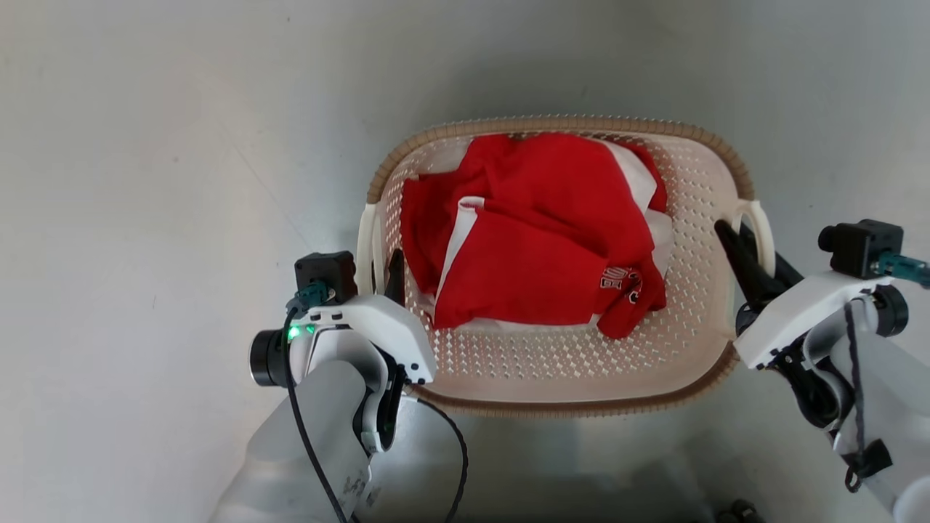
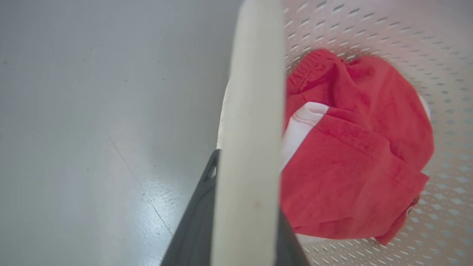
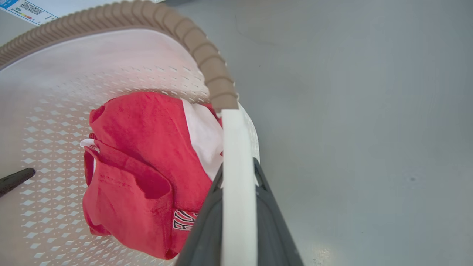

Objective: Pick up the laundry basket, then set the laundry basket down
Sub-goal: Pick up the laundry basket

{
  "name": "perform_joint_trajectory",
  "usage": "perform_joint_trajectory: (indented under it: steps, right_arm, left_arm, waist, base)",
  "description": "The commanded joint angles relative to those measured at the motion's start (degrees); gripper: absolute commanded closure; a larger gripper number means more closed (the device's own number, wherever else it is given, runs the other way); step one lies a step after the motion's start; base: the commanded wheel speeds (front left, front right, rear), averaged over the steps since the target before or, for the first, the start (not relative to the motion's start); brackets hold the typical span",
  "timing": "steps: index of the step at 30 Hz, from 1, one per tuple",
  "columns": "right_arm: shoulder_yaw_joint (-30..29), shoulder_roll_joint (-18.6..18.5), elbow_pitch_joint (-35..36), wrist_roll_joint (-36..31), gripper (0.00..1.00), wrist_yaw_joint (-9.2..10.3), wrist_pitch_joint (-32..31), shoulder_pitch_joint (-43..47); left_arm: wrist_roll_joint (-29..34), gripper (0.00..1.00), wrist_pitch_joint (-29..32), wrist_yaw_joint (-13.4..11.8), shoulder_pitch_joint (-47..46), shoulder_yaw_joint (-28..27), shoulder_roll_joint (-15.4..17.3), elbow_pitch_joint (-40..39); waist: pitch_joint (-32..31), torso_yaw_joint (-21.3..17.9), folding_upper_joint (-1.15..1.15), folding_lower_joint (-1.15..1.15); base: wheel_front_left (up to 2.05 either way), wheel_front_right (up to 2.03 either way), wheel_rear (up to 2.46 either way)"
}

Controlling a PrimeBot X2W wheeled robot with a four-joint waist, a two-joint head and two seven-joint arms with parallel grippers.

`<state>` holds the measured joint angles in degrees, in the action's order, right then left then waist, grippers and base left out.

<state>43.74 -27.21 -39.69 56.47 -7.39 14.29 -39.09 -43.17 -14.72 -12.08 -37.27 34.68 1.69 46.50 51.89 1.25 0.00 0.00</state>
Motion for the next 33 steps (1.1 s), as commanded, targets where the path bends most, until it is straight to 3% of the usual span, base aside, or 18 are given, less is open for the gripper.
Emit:
perform_joint_trajectory:
  steps: [1, 9, 19, 33]
  right_arm:
    - [0.57, -0.84, -0.35, 0.27, 1.0, -0.1, 0.71, 3.02]
    - [4.76, 0.06, -3.41, 2.69, 1.0, -0.1, 0.71, 2.86]
    - [15.61, 1.47, -9.54, 10.21, 1.0, -0.1, 0.16, 1.99]
    - [25.44, 5.27, -15.47, 17.45, 1.0, -0.1, -6.03, 3.81]
  left_arm:
    - [-1.89, 1.0, -0.28, -0.39, 1.53, -1.04, 1.19, 0.36]
    - [-7.55, 1.0, -0.28, 1.69, -0.36, 4.52, 1.19, 4.66]
    - [-15.21, 1.0, -0.28, 4.51, 1.07, 10.6, 1.19, 12.17]
    - [-23.33, 1.0, 2.08, 8.09, 4.16, 16.68, 1.19, 19.29]
  waist:
    - [-1.04, -0.5, 0.0, 0.0]
    - [-6.79, -1.29, 0.0, 0.0]
    - [-17.4, -3.08, 0.0, 0.0]
    - [-31.46, -4.59, 0.0, 0.0]
  base:
    - [0.0, 0.0, 0.0]
    - [0.0, 0.0, 0.0]
    - [0.0, 0.0, 0.0]
    - [0.0, 0.0, 0.0]
